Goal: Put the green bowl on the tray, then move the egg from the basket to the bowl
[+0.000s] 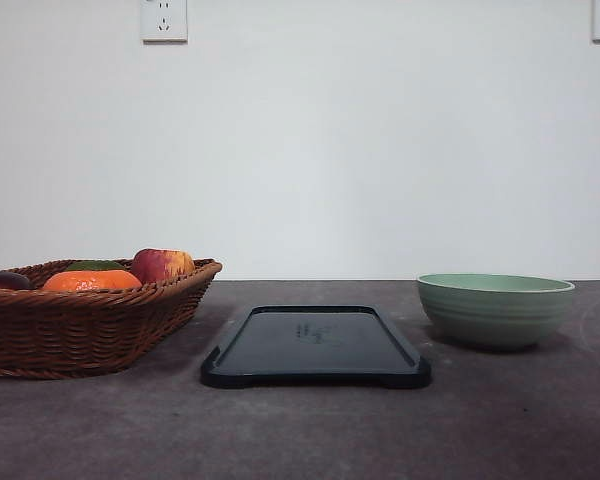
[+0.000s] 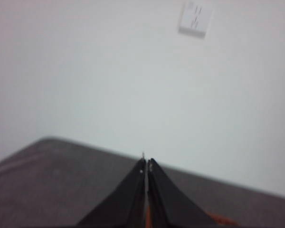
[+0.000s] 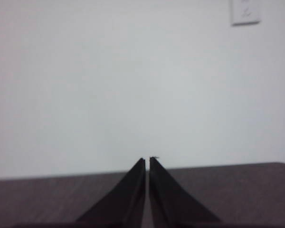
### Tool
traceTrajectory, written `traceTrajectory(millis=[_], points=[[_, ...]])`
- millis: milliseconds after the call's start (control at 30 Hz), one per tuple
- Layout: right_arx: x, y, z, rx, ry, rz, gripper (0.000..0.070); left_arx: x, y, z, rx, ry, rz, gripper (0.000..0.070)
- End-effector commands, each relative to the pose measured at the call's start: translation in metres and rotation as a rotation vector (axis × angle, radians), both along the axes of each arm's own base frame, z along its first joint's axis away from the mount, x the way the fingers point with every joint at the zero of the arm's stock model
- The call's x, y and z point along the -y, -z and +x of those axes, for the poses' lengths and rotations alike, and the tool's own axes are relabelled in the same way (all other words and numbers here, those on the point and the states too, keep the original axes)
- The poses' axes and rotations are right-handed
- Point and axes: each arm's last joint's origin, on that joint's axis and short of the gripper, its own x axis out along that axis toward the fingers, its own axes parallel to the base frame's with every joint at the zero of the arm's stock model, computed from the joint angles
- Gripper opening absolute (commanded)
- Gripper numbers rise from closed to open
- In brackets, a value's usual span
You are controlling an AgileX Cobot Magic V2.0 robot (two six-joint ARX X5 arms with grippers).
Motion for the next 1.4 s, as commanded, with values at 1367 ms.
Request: traceTrajectory(millis=[1367], points=[[-0.026, -0.012, 0.132, -1.015, -0.365, -0.042, 0.0181, 0.002, -0.038, 0.116, -0.884, 0.472, -0.033, 0.0174]])
